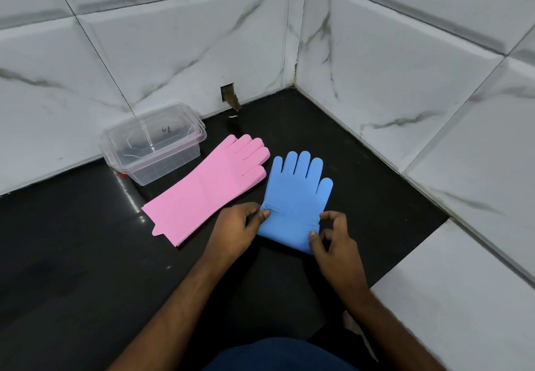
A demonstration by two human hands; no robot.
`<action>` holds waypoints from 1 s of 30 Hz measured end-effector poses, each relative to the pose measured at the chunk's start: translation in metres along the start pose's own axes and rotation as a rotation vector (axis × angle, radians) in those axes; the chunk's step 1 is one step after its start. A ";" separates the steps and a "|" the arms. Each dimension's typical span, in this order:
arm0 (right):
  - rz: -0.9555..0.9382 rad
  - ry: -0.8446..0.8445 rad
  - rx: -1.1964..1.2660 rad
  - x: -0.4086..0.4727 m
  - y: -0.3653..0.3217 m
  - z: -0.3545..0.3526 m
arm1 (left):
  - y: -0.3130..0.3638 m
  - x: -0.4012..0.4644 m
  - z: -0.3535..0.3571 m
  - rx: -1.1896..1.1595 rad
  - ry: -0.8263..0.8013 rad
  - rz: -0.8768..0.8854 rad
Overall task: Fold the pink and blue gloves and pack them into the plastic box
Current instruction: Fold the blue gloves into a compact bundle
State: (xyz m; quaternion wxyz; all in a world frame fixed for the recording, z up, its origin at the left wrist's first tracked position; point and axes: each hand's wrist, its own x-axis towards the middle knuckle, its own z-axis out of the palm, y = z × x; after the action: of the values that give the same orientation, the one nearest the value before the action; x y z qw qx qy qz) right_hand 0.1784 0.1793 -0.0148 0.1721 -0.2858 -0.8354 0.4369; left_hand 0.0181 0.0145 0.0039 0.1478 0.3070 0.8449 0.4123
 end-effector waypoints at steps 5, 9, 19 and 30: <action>-0.148 -0.003 -0.330 -0.008 -0.001 0.003 | 0.001 0.004 0.006 0.525 -0.011 0.050; -0.336 0.050 -0.660 -0.009 0.001 0.008 | 0.004 0.006 0.012 0.598 -0.009 0.023; -0.628 -0.087 -0.731 -0.011 0.007 0.010 | 0.002 0.000 0.010 0.518 0.121 0.304; -0.584 -0.084 -0.767 0.003 -0.011 0.013 | -0.024 0.005 -0.025 0.715 -0.378 0.534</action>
State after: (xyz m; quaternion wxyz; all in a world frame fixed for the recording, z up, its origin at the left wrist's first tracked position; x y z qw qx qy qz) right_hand 0.1652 0.1679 -0.0134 0.1359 -0.0645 -0.9877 0.0418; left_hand -0.0079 -0.0092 0.0007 0.0731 0.6143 0.7837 0.0567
